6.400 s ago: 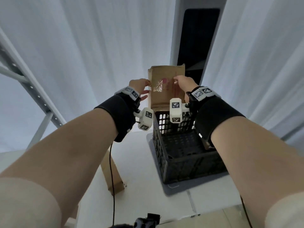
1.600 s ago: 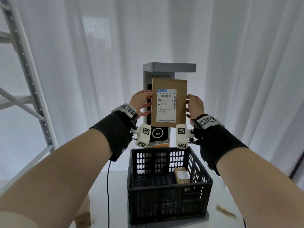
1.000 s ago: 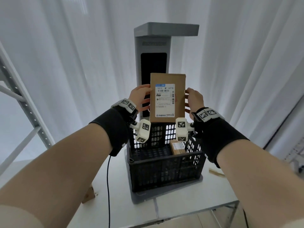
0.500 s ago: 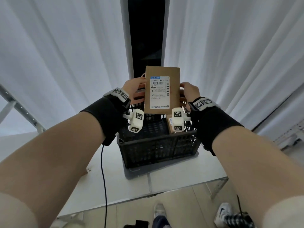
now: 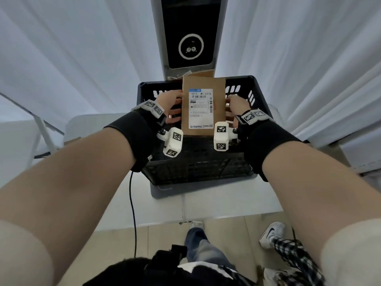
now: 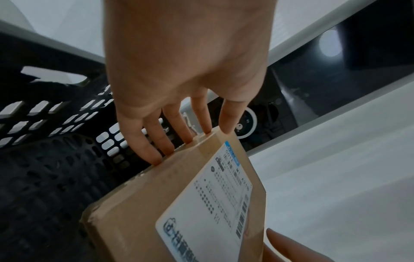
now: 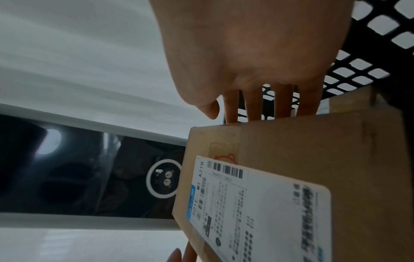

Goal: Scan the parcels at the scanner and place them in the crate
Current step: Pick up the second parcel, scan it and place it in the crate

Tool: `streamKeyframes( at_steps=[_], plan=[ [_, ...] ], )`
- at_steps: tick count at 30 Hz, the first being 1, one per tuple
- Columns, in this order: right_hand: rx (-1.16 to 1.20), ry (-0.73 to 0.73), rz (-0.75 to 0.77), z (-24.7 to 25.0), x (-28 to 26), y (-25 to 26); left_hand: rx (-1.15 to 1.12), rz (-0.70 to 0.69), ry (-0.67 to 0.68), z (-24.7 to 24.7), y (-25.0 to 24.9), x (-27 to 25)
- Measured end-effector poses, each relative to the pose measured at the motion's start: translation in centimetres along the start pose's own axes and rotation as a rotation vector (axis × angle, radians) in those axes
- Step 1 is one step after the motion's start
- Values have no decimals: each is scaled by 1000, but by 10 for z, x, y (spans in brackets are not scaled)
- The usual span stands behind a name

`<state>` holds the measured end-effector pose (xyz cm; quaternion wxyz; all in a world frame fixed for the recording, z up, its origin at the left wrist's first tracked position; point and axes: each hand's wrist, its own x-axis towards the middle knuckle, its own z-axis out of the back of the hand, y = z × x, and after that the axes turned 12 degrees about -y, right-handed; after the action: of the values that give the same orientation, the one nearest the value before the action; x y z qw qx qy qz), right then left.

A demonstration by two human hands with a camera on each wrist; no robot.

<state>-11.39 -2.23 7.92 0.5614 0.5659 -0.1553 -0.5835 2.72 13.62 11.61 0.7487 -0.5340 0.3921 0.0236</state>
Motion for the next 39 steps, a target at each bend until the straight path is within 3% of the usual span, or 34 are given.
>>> streamKeyframes(
  at_steps=[16, 24, 29, 36, 39],
  plan=[
    [-269, 105, -81, -60, 126, -54, 89, 243, -128, -35, 51, 119],
    [-419, 157, -92, -69, 152, -68, 115, 291, -151, -54, 71, 159],
    [-541, 231, -22, -68, 163, -71, 236, 294, -122, -67, 73, 172],
    [-960, 246, 339, -62, 154, -61, 342, 278, -99, -70, 72, 170],
    [-802, 219, 173, -66, 152, -62, 344, 291, -64, -65, 76, 175]
  ],
)
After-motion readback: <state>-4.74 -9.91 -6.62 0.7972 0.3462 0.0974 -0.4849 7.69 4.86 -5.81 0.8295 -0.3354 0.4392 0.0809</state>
